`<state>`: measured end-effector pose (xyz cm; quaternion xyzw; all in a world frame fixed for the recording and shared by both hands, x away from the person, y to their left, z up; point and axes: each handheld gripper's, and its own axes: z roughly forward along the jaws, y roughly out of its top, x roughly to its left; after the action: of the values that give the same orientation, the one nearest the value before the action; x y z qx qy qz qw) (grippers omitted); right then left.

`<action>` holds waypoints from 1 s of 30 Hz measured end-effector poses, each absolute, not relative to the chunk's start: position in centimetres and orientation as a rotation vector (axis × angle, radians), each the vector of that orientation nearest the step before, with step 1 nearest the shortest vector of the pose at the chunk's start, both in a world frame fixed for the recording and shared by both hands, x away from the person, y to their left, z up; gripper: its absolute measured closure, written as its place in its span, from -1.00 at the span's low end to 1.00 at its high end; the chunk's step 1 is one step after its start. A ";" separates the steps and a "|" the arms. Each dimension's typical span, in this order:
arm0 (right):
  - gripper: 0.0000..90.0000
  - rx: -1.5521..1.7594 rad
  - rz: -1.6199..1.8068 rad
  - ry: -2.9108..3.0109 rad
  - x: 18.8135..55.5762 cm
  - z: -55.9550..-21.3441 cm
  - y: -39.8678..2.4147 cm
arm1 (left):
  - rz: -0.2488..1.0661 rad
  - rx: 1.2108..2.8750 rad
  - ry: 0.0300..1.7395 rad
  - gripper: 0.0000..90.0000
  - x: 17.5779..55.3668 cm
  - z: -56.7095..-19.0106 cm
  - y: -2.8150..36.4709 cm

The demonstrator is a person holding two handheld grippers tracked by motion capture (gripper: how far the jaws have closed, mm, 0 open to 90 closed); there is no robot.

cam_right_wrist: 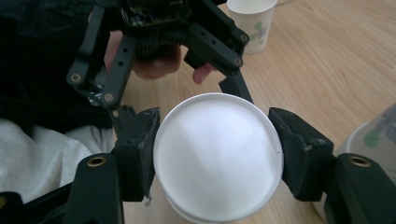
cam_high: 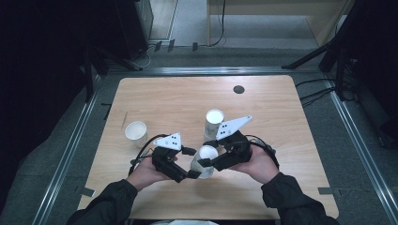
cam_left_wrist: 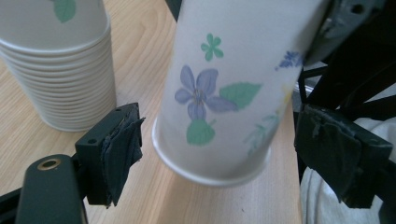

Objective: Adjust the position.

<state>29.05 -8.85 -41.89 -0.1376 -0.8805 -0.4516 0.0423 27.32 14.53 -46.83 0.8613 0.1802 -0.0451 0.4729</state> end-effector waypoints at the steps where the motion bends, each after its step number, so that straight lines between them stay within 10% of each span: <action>1: -0.18 -0.420 -1.386 -2.687 29.0 -41.8 -8.7 | -0.115 2.098 0.439 -0.66 27.3 -46.8 14.5; 30: -0.48 -0.417 -1.477 -2.619 29.1 -41.4 -10.5 | -0.051 2.187 0.344 -0.29 27.8 -44.4 16.2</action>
<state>29.13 -10.48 -41.44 -0.1373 -0.8616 -0.4858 0.0529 27.83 16.24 -44.37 0.8834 0.1389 -0.0205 0.4471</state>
